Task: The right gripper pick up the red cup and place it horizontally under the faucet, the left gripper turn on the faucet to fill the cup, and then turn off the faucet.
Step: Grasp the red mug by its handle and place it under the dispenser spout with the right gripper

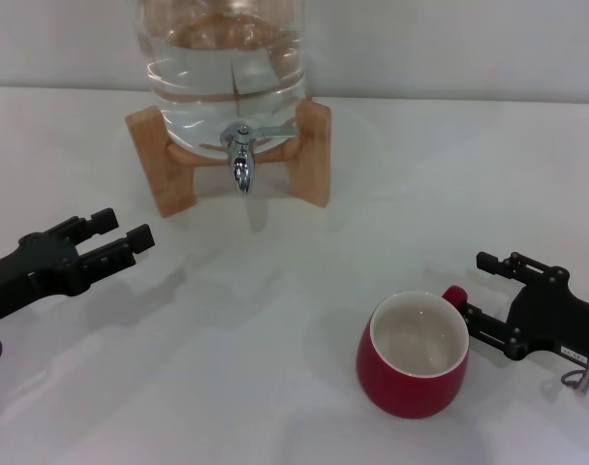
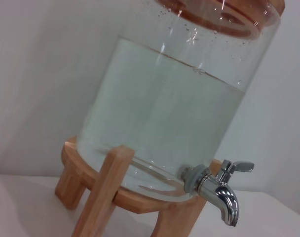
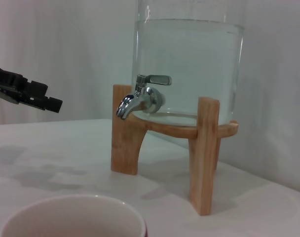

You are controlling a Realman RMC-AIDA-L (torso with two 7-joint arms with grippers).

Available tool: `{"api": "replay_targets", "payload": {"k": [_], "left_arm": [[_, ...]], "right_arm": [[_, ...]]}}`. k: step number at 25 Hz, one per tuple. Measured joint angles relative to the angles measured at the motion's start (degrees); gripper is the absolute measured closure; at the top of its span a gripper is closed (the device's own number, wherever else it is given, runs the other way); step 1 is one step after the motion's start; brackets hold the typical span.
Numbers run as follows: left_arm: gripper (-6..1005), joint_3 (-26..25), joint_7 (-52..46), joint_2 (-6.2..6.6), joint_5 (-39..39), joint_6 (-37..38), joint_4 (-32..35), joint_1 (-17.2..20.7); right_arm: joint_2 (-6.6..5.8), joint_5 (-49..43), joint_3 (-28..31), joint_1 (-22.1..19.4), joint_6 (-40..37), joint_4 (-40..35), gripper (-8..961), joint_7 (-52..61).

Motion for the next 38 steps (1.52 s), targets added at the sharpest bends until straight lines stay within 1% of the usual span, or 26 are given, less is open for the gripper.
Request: {"api": "replay_targets", "payload": {"k": [10,16,21,27,32,38], "left_arm": [[184,0.00,-0.13,0.08,-0.01,0.27,0.07,-0.03],[184,0.00,-0.65,0.24,-0.40,0.68,0.16,-0.08],[184,0.00,-0.82,0.24,-0.42,0.90,0.16,-0.09],[183,0.00,-1.46,0.30,-0.41,0.83,0.23,-0.09],[183,0.00,-1.48,0.30,-0.19,0.75,0.24,-0.04],[183,0.00,-1.56,0.29,0.62,1.29,0.25,0.32]], "right_arm": [[0.05,0.42,-0.01,0.06,-0.26,-0.01,454,-0.82],[0.09,4.89,-2.87,0.30,-2.22,-0.01,463,-3.10],[0.09,5.92,-3.67,0.54,-2.53,0.00,664,-3.36],[0.09,6.16,-4.01,0.62,-2.12,0.20,817,-2.91],[0.09,8.67,-5.89,0.64,-2.87,0.56,817,-2.78],[0.09,9.57,-6.52,0.82,-3.33,2.23,816,-2.62]]}}
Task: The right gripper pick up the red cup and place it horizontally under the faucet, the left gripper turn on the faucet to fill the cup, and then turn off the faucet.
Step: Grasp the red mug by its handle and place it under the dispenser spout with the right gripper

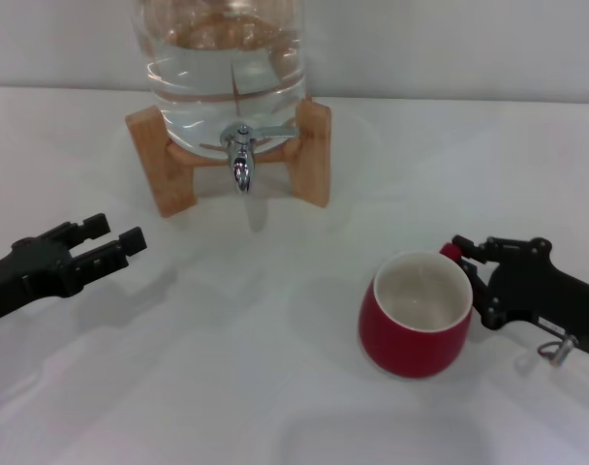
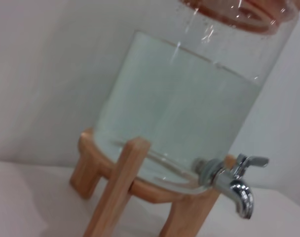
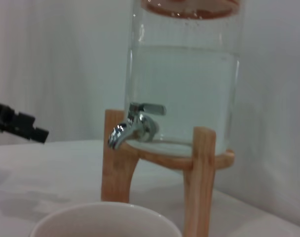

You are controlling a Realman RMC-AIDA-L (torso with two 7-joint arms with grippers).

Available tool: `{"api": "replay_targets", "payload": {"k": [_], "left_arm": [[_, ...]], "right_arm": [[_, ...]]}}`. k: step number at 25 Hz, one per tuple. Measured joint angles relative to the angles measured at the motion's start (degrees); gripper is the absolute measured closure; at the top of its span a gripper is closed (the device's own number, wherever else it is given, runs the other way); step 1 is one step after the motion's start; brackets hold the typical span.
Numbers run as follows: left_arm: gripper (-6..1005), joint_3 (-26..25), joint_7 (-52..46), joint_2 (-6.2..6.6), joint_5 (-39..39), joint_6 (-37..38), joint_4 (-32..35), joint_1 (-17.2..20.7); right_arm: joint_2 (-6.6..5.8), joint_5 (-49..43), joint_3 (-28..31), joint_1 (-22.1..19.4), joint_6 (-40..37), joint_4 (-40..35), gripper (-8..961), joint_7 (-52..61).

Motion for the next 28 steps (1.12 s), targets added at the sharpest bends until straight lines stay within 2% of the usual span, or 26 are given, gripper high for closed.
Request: {"api": "replay_targets", "payload": {"k": [11,19,23,28], "left_arm": [[183,0.00,-0.63,0.14,0.95,1.65,-0.31,0.31],[183,0.00,-0.63,0.00,1.06,1.46,-0.20,0.30],[183,0.15,-0.64,-0.15,1.06,1.43,-0.20,0.21],[183,0.36,-0.53,-0.22,1.06,1.33,-0.33,0.09]], "right_arm": [[0.00,1.20,-1.75,2.68,-2.72,2.90,815,1.26],[0.01,8.41,-10.84,6.77,-16.73,5.52,817,2.31],[0.07,10.35,-14.74,7.91,-24.85,9.17,816,3.41],[0.18,12.22,-17.09,9.13,-28.24,10.97,815,3.49]]}}
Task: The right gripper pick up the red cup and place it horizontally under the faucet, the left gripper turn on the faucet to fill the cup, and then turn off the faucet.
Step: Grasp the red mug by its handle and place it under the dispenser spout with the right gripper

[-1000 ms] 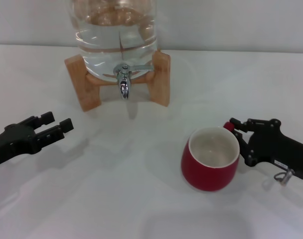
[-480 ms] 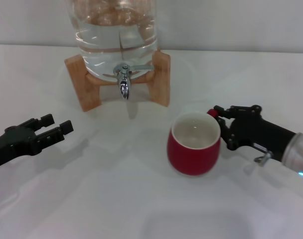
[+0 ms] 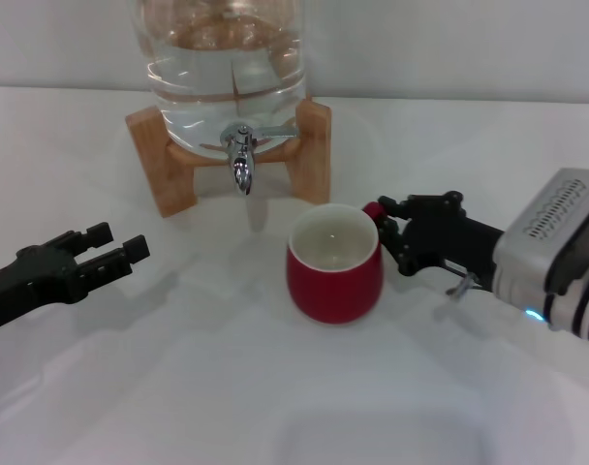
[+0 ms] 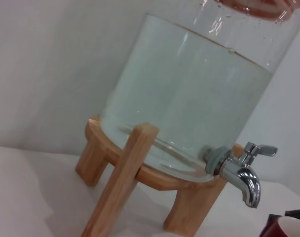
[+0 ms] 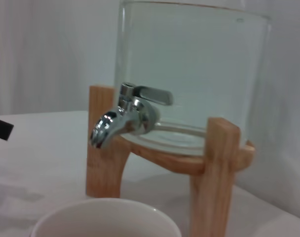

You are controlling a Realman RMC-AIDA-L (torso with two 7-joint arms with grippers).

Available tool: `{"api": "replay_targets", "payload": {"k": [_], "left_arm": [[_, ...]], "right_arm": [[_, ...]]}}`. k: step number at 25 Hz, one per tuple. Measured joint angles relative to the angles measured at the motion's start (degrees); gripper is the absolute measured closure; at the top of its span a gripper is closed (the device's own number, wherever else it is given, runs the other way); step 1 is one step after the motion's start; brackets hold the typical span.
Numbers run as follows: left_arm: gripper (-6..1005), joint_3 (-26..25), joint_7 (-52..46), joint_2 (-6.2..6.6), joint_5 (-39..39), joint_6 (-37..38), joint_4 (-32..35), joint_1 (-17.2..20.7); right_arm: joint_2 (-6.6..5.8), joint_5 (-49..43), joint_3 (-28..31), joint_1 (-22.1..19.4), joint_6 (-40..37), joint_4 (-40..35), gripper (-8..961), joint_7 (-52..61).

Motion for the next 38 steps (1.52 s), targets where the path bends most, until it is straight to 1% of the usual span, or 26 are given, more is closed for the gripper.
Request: {"api": "replay_targets", "payload": {"k": [4,9,10,13,23,30,35,38], "left_arm": [[183,0.06,0.03,-0.05,0.00,-0.18,-0.07,-0.02],[183,0.09,0.11,-0.14,0.00,-0.25,-0.16,0.07],[183,0.10,0.13,-0.16,-0.01,-0.31,-0.18,0.07],[183,0.15,0.18,-0.17,-0.01,-0.66,-0.21,0.06],[183,0.17,0.14,-0.24,-0.01,-0.94,-0.21,-0.10],[183,0.17,0.16,-0.24,-0.01,-0.95,-0.20,-0.30],[183,0.10,0.12,-0.24,-0.01,-0.95,-0.17,-0.37],[183,0.08,0.10,-0.24,-0.01,-0.95,-0.06,-0.43]], "right_arm": [[0.17,2.15,-1.92,1.68,-1.13,0.06,816,-0.23],[0.42,5.20,-4.59,4.40,-5.53,0.05,817,-0.28],[0.56,6.92,-5.65,5.88,-7.05,-0.71,817,-0.51],[0.60,8.32,-6.36,7.05,-7.98,-1.43,817,-0.53],[0.65,13.94,-8.66,10.91,-9.40,-3.55,816,-0.46],[0.64,14.97,-9.84,13.45,-9.89,-3.76,815,-0.45],[0.62,17.58,-12.77,15.91,-10.93,-3.89,816,-0.62],[0.62,18.46,-13.40,17.18,-11.68,-4.48,817,-0.71]]}}
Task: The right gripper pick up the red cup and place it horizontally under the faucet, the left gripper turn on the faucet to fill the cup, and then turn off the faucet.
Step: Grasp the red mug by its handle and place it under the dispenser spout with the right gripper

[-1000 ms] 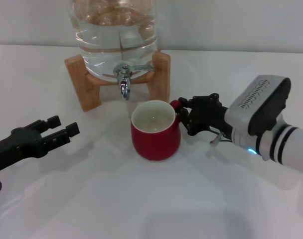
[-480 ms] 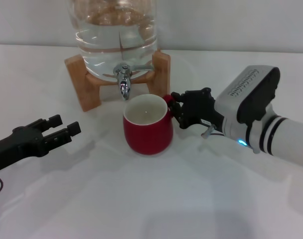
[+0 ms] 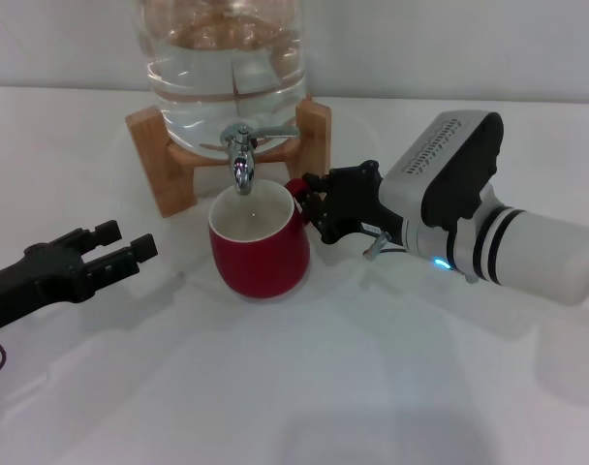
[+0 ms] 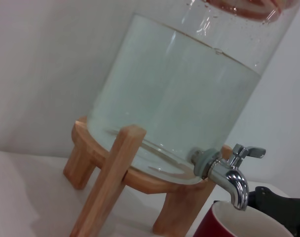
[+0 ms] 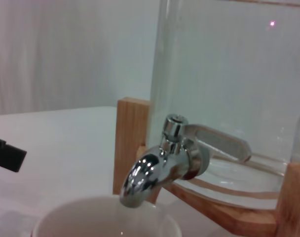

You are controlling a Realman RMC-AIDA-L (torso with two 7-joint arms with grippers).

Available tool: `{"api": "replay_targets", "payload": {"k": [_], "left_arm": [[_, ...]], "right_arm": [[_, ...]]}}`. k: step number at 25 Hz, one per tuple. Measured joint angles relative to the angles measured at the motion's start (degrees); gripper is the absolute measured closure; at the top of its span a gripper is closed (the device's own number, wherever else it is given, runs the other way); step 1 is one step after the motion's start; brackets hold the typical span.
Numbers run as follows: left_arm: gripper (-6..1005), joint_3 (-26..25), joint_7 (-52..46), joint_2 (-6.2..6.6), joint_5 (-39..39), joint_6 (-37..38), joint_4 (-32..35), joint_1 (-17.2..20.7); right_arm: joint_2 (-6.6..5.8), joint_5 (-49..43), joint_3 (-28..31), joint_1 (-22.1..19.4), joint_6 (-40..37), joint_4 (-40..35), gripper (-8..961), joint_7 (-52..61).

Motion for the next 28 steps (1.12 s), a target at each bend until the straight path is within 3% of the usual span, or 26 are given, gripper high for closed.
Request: {"api": "replay_targets", "payload": {"k": [17,28], "left_arm": [[183,-0.19,0.01,0.09,0.00,0.57,0.03,-0.16],[183,-0.26,0.13,0.09,0.00,0.55,-0.05,-0.10]], "right_arm": [[0.00,2.35,-3.35,3.84,-3.02,-2.14,815,0.84],[0.00,3.77,-3.12,4.13,-3.13,-2.14,817,0.13]]}}
